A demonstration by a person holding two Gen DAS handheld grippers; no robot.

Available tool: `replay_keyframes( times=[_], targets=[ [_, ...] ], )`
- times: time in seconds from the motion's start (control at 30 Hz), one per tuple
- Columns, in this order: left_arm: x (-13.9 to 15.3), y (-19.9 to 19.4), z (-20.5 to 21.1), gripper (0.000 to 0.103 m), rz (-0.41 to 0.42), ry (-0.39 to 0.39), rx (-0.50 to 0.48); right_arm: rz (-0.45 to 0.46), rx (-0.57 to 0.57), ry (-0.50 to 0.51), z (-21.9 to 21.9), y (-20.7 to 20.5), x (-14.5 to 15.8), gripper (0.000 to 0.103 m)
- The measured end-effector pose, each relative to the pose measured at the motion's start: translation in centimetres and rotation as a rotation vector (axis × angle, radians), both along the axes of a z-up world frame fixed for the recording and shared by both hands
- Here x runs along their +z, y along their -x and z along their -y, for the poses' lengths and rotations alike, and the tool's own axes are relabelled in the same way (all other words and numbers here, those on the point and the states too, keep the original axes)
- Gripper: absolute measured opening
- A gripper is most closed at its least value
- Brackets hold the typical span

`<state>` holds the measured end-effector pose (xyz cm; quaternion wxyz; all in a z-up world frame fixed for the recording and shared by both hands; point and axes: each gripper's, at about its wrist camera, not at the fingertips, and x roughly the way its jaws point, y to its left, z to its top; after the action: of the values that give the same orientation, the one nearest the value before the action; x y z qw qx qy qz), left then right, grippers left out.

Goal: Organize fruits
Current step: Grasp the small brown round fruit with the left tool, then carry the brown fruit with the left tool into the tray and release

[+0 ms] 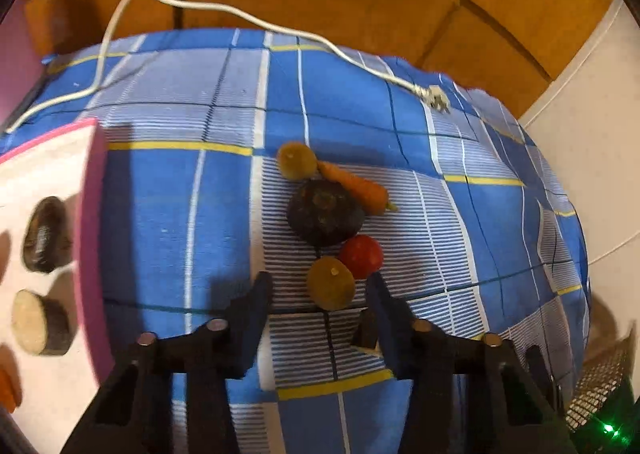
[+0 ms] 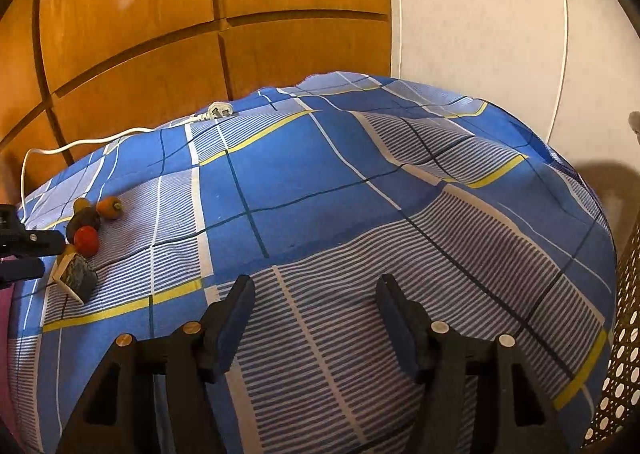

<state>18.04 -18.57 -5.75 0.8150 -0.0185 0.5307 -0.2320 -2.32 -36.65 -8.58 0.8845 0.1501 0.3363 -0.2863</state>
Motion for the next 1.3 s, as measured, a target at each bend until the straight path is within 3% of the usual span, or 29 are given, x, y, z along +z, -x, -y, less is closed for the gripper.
replay_keyframes(
  times=[0.2, 0.27, 0.53, 0.77, 1.03, 1.3],
  targets=[
    [-0.9, 0.0, 0.2, 0.042, 0.045, 0.018, -0.049, -0.004, 0.004, 0.008, -0.1, -0.1, 0.0, 0.066],
    [-0.9, 0.0, 0.0, 0.027, 0.053, 0.026, -0.047, -0.006, 0.004, 0.011, -0.1, -0.1, 0.0, 0.066],
    [-0.2, 0.8, -1.1, 0.026, 0.06, 0.052, -0.043, -0.009, 0.007, 0.016, -0.1, -0.1, 0.0, 0.066],
    [3.8, 3.1, -3.4, 0.026, 0.155, 0.092, -0.024, -0.013, 0.01, 0.021, -0.2, -0.2, 0.0, 0.066],
    [6.5, 6.1, -7.5, 0.026, 0.208, 0.097, 0.067, -0.022, 0.014, 0.024, -0.2, -0.3, 0.0, 0.066],
    [7.4, 8.2, -14.2, 0.027, 0.228, 0.078, 0.224, -0.023, 0.017, 0.023, -0.1, -0.3, 0.0, 0.066]
  ],
)
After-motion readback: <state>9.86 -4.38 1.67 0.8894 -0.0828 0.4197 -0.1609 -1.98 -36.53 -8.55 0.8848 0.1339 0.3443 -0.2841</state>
